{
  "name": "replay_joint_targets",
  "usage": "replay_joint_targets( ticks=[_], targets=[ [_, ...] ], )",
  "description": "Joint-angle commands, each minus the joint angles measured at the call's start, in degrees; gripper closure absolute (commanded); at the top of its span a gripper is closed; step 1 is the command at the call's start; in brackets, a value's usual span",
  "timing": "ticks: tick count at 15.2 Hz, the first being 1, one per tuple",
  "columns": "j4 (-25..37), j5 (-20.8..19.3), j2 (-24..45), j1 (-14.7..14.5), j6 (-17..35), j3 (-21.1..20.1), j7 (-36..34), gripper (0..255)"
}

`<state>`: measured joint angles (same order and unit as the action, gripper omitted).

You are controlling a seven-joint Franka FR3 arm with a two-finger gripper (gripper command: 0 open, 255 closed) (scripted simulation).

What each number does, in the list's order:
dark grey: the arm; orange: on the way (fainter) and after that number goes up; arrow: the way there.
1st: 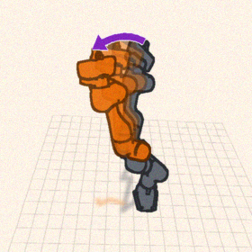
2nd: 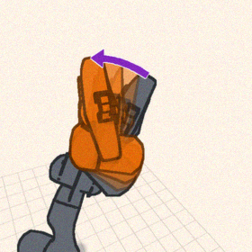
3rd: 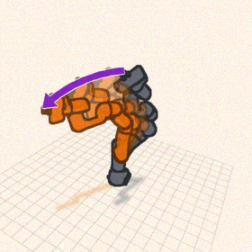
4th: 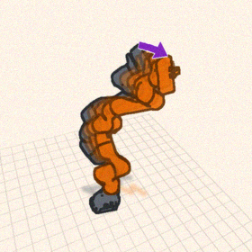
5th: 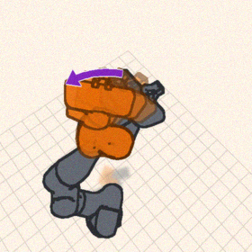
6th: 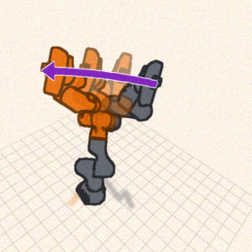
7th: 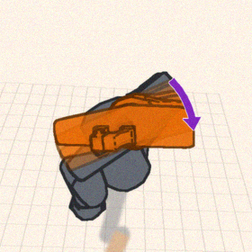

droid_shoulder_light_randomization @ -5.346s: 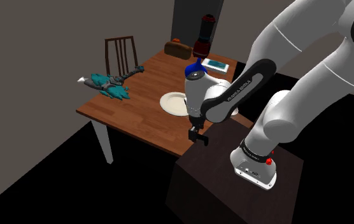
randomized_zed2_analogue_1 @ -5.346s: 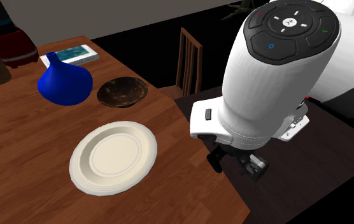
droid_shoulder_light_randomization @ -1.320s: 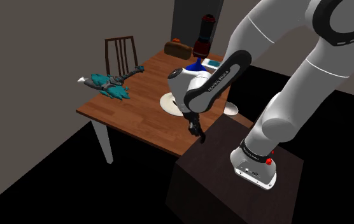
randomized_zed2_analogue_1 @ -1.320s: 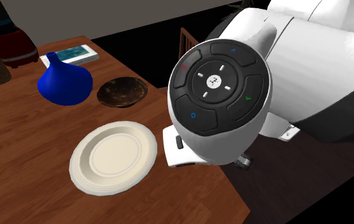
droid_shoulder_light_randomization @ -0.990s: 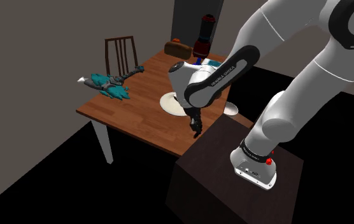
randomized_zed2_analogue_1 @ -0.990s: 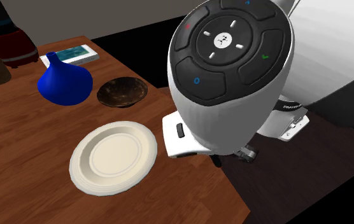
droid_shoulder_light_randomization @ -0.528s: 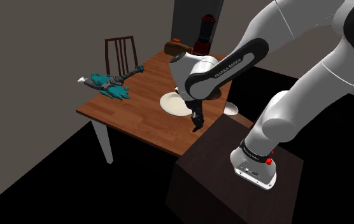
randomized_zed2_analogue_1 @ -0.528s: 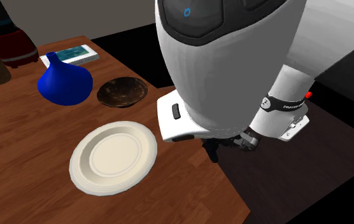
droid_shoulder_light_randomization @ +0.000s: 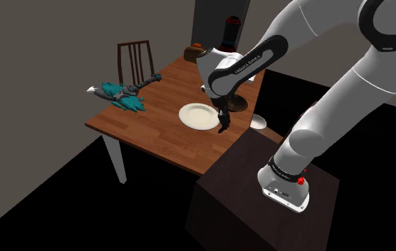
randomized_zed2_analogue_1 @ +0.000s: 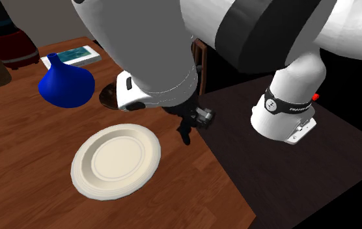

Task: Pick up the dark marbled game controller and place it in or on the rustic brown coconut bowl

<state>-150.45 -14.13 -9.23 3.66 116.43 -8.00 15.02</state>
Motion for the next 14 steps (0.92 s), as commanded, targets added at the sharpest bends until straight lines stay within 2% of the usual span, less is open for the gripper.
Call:
replay_joint_targets(
  ticks=[1,7,14],
  targets=[
    [1.77,-2.19,1.73,1.85,0.45,1.71,2.02,255],
    [8.81,-7.1,7.75,6.52,1.19,6.29,7.95,255],
    [19.64,-10.1,16.15,10.87,1.22,10.54,15.08,255]
  ],
)
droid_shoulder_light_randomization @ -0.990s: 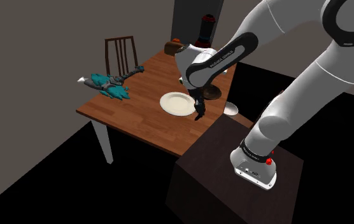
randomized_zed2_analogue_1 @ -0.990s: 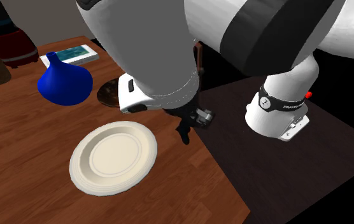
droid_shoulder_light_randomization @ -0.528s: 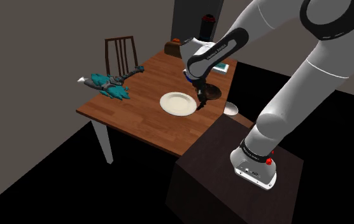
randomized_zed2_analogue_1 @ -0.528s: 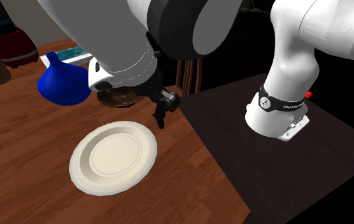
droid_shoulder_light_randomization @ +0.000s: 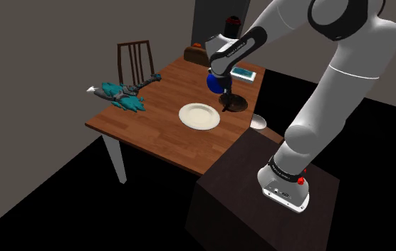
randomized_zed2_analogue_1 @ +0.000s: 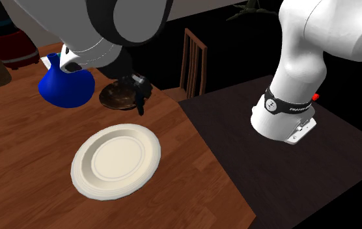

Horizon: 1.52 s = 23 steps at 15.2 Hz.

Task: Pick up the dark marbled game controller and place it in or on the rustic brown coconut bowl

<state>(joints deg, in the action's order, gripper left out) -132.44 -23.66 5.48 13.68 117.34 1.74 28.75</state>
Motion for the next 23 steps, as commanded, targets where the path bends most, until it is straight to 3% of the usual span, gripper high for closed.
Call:
replay_joint_targets(
  ticks=[1,10,23],
  targets=[
    [3.4,-0.76,2.74,1.41,0.22,1.31,2.4,255],
    [22.04,-0.64,15.69,6.32,-2.02,4.66,12.02,255],
    [21.17,-1.62,22.39,6.6,5.1,4.86,9.09,255]
  ],
)
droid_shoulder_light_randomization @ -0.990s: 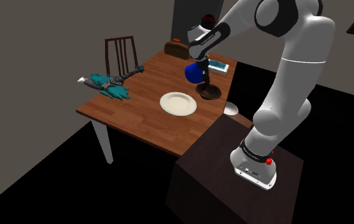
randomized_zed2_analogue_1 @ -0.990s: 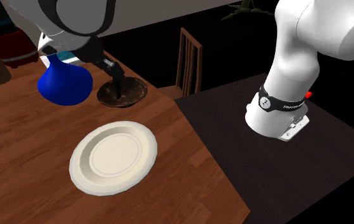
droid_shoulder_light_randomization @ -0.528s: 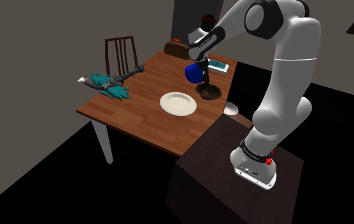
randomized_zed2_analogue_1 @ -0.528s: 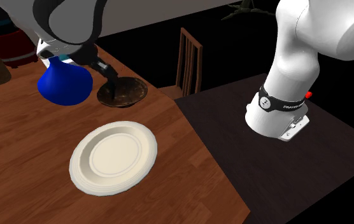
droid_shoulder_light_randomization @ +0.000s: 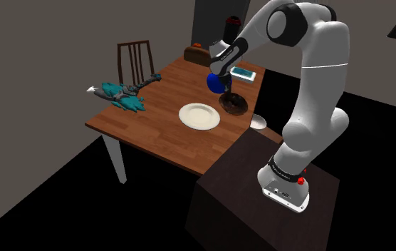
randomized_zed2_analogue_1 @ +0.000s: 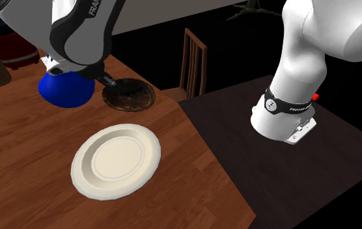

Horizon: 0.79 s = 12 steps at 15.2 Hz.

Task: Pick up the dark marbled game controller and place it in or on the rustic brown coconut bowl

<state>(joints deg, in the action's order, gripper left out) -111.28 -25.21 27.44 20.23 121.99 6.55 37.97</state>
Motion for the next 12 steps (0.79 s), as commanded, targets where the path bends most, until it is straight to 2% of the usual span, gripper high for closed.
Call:
replay_joint_targets(
  ticks=[1,2,3,6,12],
  targets=[
    [0.03,-0.15,1.01,0.07,0.97,0.06,-0.35,255],
    [-0.05,-0.1,0.54,0.06,0.57,0.05,-0.19,255],
    [-0.05,-0.1,0.54,0.06,0.57,0.05,-0.19,0],
    [-15.93,5.4,-9.2,6.6,18.14,-0.24,2.44,0],
    [-16.11,4.46,-5.5,7.06,22.14,0.42,1.82,0]
  ],
)
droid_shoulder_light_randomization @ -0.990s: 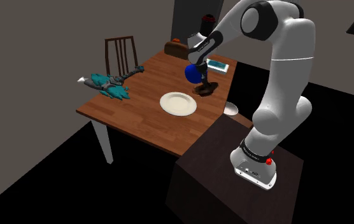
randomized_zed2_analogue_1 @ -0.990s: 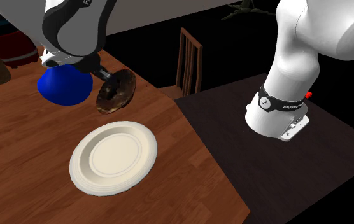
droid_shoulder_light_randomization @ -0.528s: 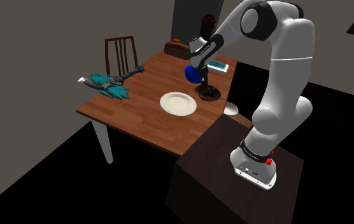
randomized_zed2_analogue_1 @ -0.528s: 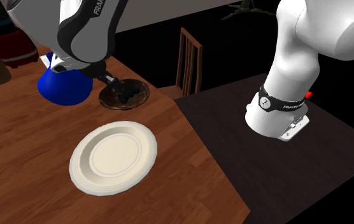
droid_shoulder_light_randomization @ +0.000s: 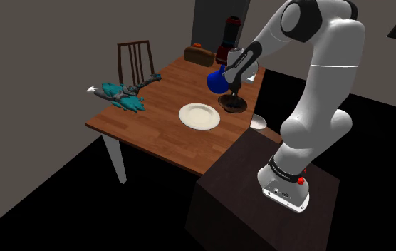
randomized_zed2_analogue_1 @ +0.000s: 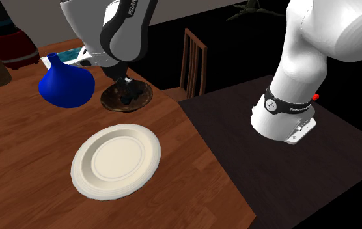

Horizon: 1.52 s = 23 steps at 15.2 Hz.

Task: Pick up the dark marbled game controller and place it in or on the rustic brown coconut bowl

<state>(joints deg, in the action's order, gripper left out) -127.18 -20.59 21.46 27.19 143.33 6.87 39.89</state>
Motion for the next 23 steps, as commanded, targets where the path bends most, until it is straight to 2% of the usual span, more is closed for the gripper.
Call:
replay_joint_targets(
  ticks=[1,9,10,19,23],
  targets=[
    [-0.2,-0.31,1.13,0.17,1.45,0.21,-0.21,0],
    [-0.19,-0.4,1.5,0.21,1.82,0.28,-0.27,0],
    [-0.19,-0.4,1.5,0.21,1.82,0.28,-0.27,255],
    [-0.19,-0.4,1.5,0.21,1.83,0.28,-0.27,255],
    [-0.49,0.15,-1.29,0.29,-0.61,0.04,0.64,255]
  ],
)
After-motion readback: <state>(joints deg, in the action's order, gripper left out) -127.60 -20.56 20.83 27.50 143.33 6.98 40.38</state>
